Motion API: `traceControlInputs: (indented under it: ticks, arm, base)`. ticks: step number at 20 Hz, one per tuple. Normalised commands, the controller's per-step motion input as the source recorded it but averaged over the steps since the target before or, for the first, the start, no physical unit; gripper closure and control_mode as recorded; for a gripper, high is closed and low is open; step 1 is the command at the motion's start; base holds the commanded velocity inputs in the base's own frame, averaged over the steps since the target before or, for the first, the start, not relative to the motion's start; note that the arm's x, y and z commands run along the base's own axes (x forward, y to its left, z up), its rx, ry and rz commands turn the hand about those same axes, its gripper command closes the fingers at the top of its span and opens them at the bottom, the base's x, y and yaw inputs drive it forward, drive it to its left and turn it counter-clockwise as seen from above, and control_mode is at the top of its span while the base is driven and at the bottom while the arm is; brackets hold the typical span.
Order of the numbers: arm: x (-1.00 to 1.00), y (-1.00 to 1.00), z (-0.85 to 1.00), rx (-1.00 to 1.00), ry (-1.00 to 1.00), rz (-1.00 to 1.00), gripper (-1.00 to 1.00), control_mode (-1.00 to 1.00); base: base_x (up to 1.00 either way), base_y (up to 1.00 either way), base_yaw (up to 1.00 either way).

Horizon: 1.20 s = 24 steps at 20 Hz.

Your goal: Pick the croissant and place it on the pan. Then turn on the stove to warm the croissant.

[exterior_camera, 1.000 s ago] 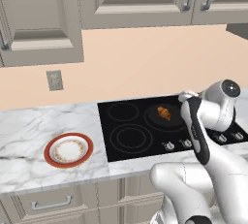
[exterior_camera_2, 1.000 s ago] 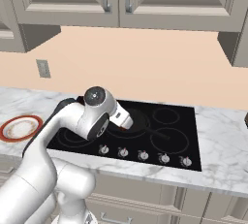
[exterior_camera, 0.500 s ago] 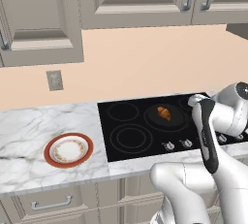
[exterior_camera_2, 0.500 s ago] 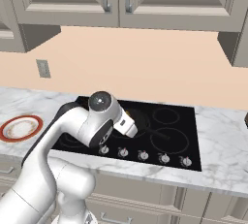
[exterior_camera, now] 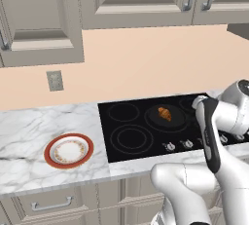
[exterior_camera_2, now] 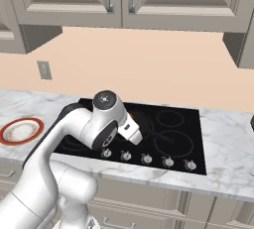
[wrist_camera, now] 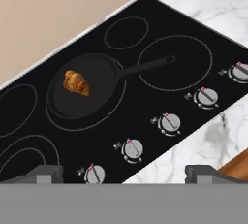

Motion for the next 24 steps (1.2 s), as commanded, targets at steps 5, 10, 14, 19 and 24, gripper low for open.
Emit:
traceControlInputs:
  ticks: [5, 10, 14, 19, 24]
  arm:
    - [0.0, 0.0, -0.04, 0.0, 0.04, 0.0, -1.0, -1.0]
    - [-0.04, -0.14, -0.22, 0.0, 0.0, 0.0, -1.0, -1.0]
    - [0.0, -0.13, -0.24, 0.0, 0.0, 0.0, -1.0, -1.0]
    - [0.0, -0.09, -0.22, 0.0, 0.03, 0.0, -1.0, -1.0]
    - [0.0, -0.1, -0.21, 0.0, 0.03, 0.0, -1.0, -1.0]
  base:
    - [0.0, 0.0, 0.0]
    - [0.0, 0.0, 0.0]
    - [0.0, 0.0, 0.0]
    - [0.0, 0.0, 0.0]
    - [0.0, 0.0, 0.0]
